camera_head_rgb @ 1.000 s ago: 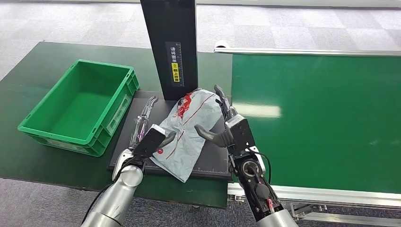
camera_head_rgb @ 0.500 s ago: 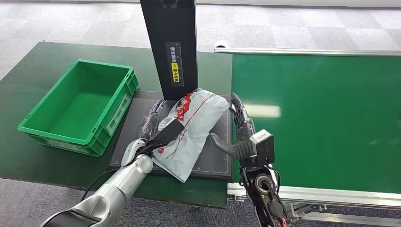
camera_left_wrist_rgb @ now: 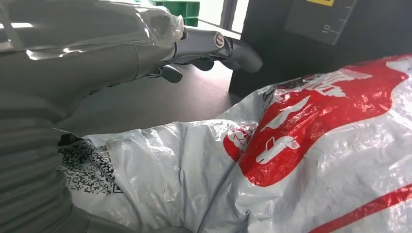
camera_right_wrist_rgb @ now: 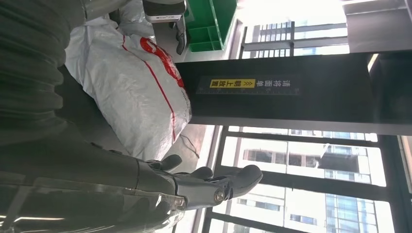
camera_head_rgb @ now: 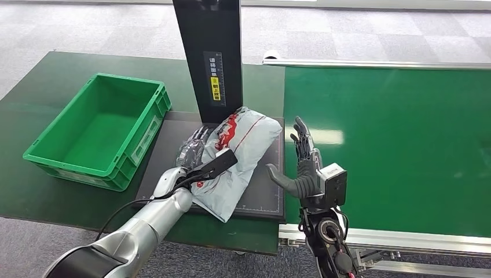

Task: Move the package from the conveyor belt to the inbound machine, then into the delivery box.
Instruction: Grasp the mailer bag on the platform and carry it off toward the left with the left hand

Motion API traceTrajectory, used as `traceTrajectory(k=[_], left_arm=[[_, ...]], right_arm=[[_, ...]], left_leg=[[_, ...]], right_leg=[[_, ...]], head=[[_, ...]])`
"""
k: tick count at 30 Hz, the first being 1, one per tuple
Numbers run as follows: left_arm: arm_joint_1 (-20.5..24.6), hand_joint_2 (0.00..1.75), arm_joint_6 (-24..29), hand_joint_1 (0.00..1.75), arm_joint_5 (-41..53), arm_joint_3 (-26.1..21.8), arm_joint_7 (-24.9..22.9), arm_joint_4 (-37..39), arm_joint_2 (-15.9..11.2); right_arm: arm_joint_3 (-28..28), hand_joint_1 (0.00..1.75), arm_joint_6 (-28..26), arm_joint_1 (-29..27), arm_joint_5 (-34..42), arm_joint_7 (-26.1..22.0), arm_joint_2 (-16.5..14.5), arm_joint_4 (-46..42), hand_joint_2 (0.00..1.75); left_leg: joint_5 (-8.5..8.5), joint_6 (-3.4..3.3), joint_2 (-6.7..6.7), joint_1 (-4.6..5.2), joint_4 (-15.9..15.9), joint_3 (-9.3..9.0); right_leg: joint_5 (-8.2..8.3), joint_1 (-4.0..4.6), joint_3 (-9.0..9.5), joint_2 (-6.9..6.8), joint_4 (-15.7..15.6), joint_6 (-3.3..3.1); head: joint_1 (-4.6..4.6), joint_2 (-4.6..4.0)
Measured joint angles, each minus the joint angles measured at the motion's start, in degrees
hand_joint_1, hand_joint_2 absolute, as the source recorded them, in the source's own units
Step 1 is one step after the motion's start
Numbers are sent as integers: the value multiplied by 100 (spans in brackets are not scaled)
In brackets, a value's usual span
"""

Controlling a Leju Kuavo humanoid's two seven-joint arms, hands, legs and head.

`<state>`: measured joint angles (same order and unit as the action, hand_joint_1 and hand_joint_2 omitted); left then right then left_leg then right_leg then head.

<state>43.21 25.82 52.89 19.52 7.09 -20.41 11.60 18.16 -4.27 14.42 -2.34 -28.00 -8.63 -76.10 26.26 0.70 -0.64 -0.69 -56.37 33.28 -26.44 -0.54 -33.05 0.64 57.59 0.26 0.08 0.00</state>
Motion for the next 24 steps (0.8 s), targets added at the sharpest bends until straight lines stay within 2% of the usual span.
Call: traceTrajectory(k=[3, 4, 5, 7, 8, 9, 11, 24], left_arm=[[16, 175, -24, 0, 7, 44, -1, 20, 15], [20, 175, -31, 29, 9, 50, -1, 25, 20], [23, 175, -39, 66, 10, 51, -1, 32, 25], [23, 175, -52, 151, 20, 55, 0, 50, 33], [20, 175, -45, 166, 28, 57, 3, 59, 38], [13, 175, -30, 172, 41, 62, 9, 66, 43], [-6, 175, 26, 175, 78, 73, 21, 77, 54], [-20, 175, 253, 175, 242, 100, 216, 109, 81]], right_arm=[[-44, 0, -6, -60, -3, 0, 0, -15, 175], [-55, 0, -7, -75, -4, 0, 0, -19, 175], [-64, 0, -8, -87, -4, 0, 0, -23, 175], [-76, 0, -8, -106, -4, 0, 0, -36, 175], [-83, 0, -8, -114, -5, 0, 0, -43, 175], [-92, 0, -9, -123, -5, 0, 0, -51, 175], [-116, 0, -13, -149, -8, 0, 0, -69, 175], [-326, 0, -16, -287, -94, 22, -20, -149, 175]], left_leg=[[0, 0, 0, 0, 0, -3], [0, 0, 0, 0, 0, -4], [0, 0, 0, 0, 0, -5], [0, 0, 0, 1, 0, -6], [0, 0, 0, 1, 0, -7], [0, 0, 0, 1, 0, -7], [0, 0, 0, 0, 0, -7], [0, 0, 1, 0, 0, -4]], right_leg=[[0, 0, 4, 0, 0, 0], [0, 0, 5, 0, 0, 0], [0, 0, 6, 0, 0, 0], [0, 0, 7, -1, 0, 0], [0, 0, 7, -1, 0, 0], [0, 0, 7, -1, 0, 0], [0, 0, 7, 0, 0, 0], [0, 0, 1, 1, 0, 0]], head=[[0, -1], [1, -1], [1, -1], [0, -1], [-1, -1], [0, 0], [-1, 0], [0, 0]])
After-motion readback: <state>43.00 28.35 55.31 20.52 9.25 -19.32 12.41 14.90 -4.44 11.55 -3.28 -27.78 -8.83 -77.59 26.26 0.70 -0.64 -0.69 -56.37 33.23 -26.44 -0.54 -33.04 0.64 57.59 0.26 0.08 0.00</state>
